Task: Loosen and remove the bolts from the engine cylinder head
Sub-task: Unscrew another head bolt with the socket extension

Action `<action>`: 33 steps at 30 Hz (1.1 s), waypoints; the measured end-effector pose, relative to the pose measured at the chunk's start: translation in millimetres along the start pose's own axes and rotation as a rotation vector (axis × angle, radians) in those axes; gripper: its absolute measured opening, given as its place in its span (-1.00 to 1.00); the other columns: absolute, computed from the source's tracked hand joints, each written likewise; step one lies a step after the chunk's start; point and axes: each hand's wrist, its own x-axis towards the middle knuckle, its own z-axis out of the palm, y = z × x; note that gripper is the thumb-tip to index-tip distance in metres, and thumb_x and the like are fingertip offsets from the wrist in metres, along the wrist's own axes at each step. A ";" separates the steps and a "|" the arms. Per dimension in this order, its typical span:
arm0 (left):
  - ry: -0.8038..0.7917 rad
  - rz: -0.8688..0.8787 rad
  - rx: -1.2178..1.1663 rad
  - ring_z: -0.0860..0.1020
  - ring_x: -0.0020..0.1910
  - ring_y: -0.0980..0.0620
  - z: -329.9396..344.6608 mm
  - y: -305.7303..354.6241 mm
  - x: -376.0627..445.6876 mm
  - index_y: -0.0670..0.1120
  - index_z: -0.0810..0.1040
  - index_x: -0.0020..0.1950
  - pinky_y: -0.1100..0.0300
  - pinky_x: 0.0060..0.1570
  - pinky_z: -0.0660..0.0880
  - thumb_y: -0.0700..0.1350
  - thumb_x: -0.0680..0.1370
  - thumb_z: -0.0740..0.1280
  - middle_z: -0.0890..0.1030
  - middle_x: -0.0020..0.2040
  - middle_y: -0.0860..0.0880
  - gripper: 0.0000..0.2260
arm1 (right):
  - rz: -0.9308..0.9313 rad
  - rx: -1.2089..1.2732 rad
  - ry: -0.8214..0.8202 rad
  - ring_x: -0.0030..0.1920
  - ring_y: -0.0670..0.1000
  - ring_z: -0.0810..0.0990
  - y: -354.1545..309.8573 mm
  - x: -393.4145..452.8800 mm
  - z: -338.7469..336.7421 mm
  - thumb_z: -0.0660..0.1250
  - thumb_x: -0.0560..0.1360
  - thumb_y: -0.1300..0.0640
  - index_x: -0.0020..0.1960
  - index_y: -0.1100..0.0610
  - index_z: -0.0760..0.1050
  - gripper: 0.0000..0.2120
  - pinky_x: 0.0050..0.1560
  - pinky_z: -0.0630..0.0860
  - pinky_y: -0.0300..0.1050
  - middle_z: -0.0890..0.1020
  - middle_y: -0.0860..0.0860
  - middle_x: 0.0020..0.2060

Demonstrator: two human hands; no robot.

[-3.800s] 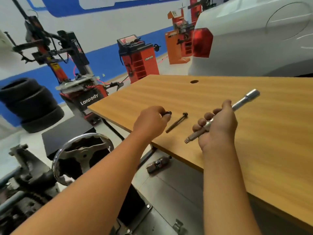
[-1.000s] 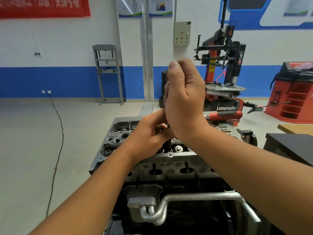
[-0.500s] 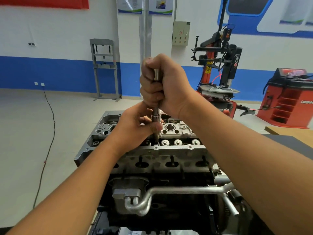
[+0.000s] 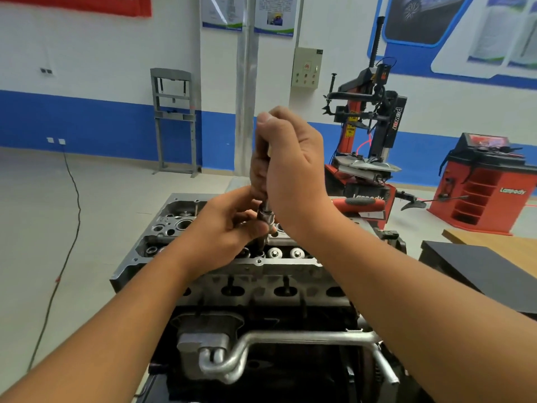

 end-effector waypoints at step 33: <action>0.055 -0.100 -0.170 0.73 0.09 -0.04 -7.3 -3.0 -3.4 0.02 0.64 0.20 0.06 0.14 0.65 -0.12 0.51 0.51 0.76 0.04 -0.07 -0.73 | 0.466 0.114 -0.264 -0.54 -0.01 0.16 2.3 28.5 -5.2 0.15 0.64 -0.06 -0.35 0.11 0.34 -0.57 -0.40 0.14 -0.17 0.24 -0.03 -0.57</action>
